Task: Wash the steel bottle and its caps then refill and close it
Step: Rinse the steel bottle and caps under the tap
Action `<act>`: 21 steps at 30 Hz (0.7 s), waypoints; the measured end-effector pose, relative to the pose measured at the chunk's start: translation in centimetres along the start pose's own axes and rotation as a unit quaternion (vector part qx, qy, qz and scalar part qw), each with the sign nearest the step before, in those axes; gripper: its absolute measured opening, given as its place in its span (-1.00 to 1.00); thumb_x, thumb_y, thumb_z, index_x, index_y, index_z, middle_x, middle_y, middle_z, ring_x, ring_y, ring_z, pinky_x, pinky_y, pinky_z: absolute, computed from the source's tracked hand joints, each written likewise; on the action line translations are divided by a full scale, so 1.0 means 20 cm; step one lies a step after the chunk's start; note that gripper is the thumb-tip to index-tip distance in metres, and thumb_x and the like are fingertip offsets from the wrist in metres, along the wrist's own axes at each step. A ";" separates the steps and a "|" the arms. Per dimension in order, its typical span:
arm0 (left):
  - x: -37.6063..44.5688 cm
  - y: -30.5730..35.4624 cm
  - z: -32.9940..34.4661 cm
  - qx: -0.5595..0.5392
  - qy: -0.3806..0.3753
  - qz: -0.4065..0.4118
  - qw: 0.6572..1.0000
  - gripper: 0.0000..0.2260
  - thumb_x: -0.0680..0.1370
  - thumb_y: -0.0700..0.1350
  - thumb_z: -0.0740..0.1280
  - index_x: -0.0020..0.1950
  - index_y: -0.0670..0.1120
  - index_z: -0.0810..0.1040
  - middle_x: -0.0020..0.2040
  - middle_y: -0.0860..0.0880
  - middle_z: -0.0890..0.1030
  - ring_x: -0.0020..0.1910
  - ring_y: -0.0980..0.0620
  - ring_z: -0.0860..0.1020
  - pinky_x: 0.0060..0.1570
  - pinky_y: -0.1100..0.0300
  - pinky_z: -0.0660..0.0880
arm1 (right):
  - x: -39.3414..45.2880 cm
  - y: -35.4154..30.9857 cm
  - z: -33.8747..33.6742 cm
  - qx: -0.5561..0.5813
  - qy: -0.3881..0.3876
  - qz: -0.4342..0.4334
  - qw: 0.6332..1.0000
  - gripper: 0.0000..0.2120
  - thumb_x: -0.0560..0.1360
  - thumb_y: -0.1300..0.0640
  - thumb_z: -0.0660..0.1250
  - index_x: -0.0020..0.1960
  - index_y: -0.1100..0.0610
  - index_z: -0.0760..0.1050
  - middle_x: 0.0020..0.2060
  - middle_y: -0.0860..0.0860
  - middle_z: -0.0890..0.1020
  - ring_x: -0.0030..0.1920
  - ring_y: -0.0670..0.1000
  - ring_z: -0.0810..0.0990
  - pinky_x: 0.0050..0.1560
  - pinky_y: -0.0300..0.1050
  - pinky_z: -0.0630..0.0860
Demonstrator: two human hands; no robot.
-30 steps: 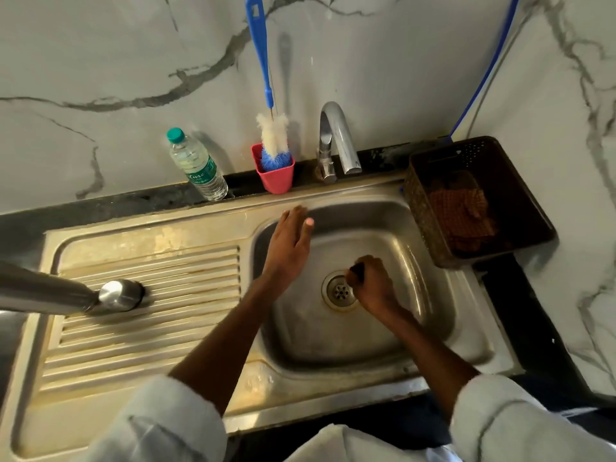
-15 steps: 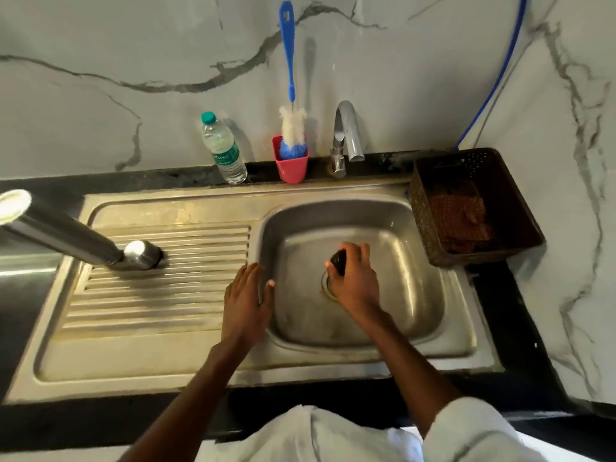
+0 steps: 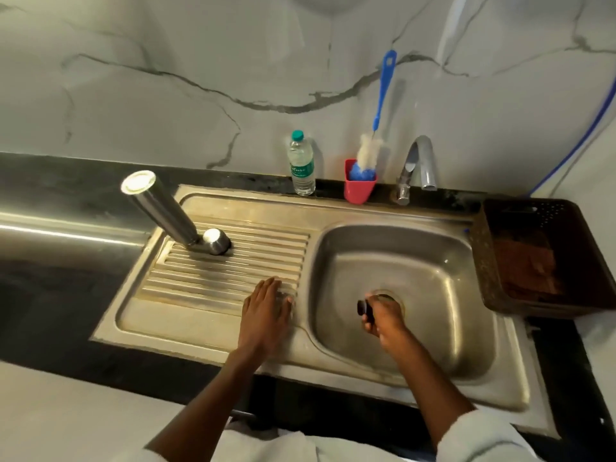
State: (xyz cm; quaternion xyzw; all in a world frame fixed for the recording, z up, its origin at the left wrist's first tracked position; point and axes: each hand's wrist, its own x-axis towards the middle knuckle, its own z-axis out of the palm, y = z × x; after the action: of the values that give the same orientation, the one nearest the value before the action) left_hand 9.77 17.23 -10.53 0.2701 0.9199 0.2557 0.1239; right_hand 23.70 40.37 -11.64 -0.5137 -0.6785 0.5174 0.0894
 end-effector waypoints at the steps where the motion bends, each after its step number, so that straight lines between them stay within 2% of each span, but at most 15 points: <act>1: 0.00 -0.03 -0.03 -0.006 0.003 -0.004 1.000 -0.50 0.73 0.13 0.19 0.65 0.02 0.28 0.67 0.02 0.28 0.68 0.02 0.12 0.65 -0.08 0.11 | -0.01 -0.01 0.03 0.048 -0.019 0.037 0.998 -0.85 0.62 0.09 0.36 0.11 0.16 0.50 -0.24 0.15 0.62 -0.50 -0.03 0.53 -0.55 -0.16 0.47; 2: 0.01 -0.06 -0.05 -0.011 0.009 -0.007 1.000 -0.50 0.73 0.13 0.19 0.65 0.02 0.28 0.67 0.01 0.28 0.68 0.02 0.13 0.65 -0.09 0.11 | -0.01 -0.03 0.07 0.086 -0.023 0.029 0.996 -0.86 0.62 0.11 0.37 0.14 0.10 0.49 -0.18 0.16 0.66 -0.47 -0.01 0.57 -0.55 -0.17 0.45; 4: 0.04 -0.14 -0.11 -0.010 0.023 -0.010 1.000 -0.50 0.73 0.13 0.20 0.65 0.01 0.29 0.66 -0.02 0.30 0.68 -0.01 0.15 0.64 -0.09 0.13 | -0.07 -0.13 0.14 0.150 -0.067 0.007 0.986 -0.75 0.59 0.10 0.43 0.21 0.00 0.45 -0.02 0.04 0.68 -0.30 0.00 0.69 -0.45 -0.13 0.53; 7: 0.09 -0.26 -0.21 0.008 0.024 0.000 1.000 -0.50 0.73 0.09 0.21 0.64 -0.04 0.31 0.65 -0.06 0.32 0.67 -0.05 0.18 0.63 -0.06 0.12 | -0.12 -0.31 0.24 0.227 -0.113 0.035 0.967 -0.63 0.51 0.03 0.53 0.24 0.06 0.49 0.06 0.00 0.68 -0.04 0.00 0.72 -0.14 -0.01 0.67; 9: 0.12 -0.37 -0.29 0.004 0.031 -0.001 1.000 -0.51 0.73 0.08 0.22 0.63 -0.06 0.33 0.63 -0.08 0.34 0.65 -0.06 0.22 0.62 -0.07 0.15 | -0.14 -0.40 0.33 0.254 -0.149 0.053 0.954 -0.65 0.48 0.11 0.56 0.20 0.09 0.53 0.06 0.06 0.67 0.02 0.06 0.68 0.03 0.10 0.67; 10: 0.14 -0.42 -0.32 0.003 0.037 -0.002 0.999 -0.52 0.73 0.08 0.21 0.62 -0.07 0.34 0.63 -0.09 0.35 0.65 -0.07 0.23 0.61 -0.08 0.17 | -0.15 -0.44 0.38 0.223 -0.138 0.025 0.965 -0.67 0.45 0.16 0.58 0.15 0.08 0.56 0.04 0.08 0.67 0.02 0.09 0.68 0.05 0.12 0.68; 12: 0.17 -0.51 -0.37 0.017 0.050 0.003 0.999 -0.53 0.73 0.06 0.22 0.61 -0.08 0.36 0.62 -0.10 0.38 0.64 -0.08 0.25 0.60 -0.10 0.20 | -0.14 -0.49 0.46 0.110 -0.079 -0.069 0.988 -0.69 0.39 0.19 0.62 0.04 0.03 0.58 -0.02 0.04 0.67 0.00 0.06 0.67 0.02 0.01 0.67; 15: 0.21 -0.63 -0.44 0.037 0.061 0.009 0.997 -0.55 0.73 0.02 0.22 0.60 -0.09 0.38 0.61 -0.11 0.39 0.64 -0.09 0.25 0.60 -0.10 0.20 | -0.15 -0.59 0.57 0.042 -0.025 -0.156 0.987 -0.61 0.38 0.11 0.64 0.13 0.00 0.58 0.04 -0.04 0.65 0.04 -0.08 0.63 0.07 -0.22 0.56; 18: 0.24 -0.72 -0.49 0.038 0.050 0.007 0.998 -0.54 0.73 0.04 0.17 0.61 -0.08 0.36 0.60 -0.10 0.39 0.63 -0.07 0.28 0.61 -0.13 0.21 | -0.17 -0.71 0.65 0.071 -0.038 -0.138 0.987 -0.47 0.36 0.05 0.66 0.23 0.03 0.50 0.03 -0.09 0.62 0.02 -0.12 0.61 -0.03 -0.33 0.50; 21: 0.25 -0.81 -0.51 0.023 0.044 0.025 0.998 -0.55 0.72 0.03 0.22 0.61 -0.05 0.38 0.59 -0.07 0.42 0.57 -0.05 0.37 0.58 -0.09 0.29 | -0.19 -0.79 0.77 0.090 -0.043 -0.126 0.987 -0.51 0.35 0.06 0.66 0.18 0.05 0.53 0.00 -0.07 0.66 0.02 -0.06 0.64 0.01 -0.23 0.54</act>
State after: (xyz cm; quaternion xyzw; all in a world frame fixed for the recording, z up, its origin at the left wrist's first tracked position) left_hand -5.10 4.17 -11.07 0.2839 0.9232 0.2494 0.0703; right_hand 5.89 29.06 -4.46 -0.3911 -0.6915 0.5829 0.1706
